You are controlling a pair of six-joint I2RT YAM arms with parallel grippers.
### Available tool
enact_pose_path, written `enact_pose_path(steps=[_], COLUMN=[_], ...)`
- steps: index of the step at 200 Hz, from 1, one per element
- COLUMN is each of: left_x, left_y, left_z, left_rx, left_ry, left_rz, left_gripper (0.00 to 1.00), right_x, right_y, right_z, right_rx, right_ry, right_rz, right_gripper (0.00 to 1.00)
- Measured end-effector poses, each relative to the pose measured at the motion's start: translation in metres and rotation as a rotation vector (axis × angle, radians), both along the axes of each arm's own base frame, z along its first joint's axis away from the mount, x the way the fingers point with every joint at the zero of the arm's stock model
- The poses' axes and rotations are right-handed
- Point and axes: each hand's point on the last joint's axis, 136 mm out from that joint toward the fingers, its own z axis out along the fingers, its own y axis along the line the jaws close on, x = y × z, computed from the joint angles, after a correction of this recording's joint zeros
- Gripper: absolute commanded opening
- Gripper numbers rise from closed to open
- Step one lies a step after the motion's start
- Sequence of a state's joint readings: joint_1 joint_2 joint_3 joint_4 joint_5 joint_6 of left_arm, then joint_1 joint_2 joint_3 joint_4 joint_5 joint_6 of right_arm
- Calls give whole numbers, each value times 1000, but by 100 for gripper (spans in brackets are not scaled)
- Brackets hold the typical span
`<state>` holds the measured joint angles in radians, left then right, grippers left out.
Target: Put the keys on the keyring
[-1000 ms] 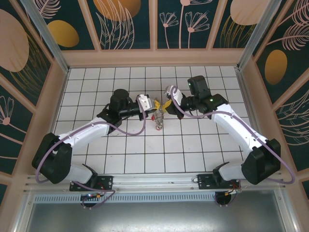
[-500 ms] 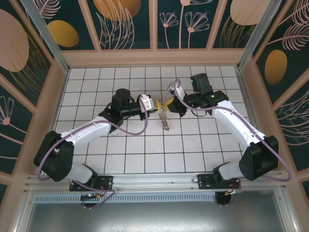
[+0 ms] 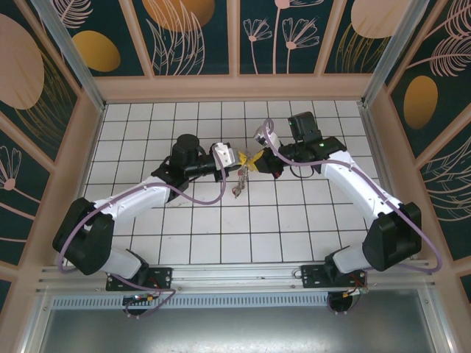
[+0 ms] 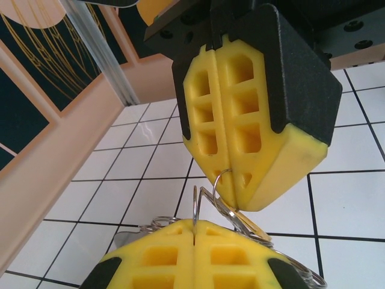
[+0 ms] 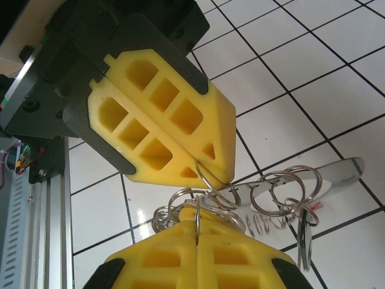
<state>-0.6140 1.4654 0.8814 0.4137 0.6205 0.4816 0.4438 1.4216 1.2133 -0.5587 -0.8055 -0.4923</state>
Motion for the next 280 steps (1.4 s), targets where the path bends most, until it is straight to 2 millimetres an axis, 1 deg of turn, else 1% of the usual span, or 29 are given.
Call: enact_pose_path(steps=[32, 96, 131, 162, 196, 259, 280], left_x=[1, 3, 4, 5, 5, 2, 1], left_y=[0, -2, -1, -1, -3, -6, -7], left_z=[-2, -2, -2, -1, 9, 14, 17], left_rx=[2, 3, -5, -12, -44, -61, -76], left_ry=[3, 4, 14, 20, -13, -21, -17], left_rz=[1, 2, 17, 23, 13, -5, -12], left_gripper=[0, 0, 0, 0, 0, 0, 0], right_x=[1, 5, 11, 13, 18, 12, 11], right_y=[0, 2, 0, -3, -11, -9, -9], right_z=[1, 12, 6, 6, 2, 1, 1], right_rx=[2, 14, 6, 10, 20, 59, 79], right_ry=[6, 20, 71, 92, 141, 213, 225], right_rz=[-5, -29, -56, -75, -119, -114, -105], right_gripper=[0, 0, 0, 0, 0, 0, 14])
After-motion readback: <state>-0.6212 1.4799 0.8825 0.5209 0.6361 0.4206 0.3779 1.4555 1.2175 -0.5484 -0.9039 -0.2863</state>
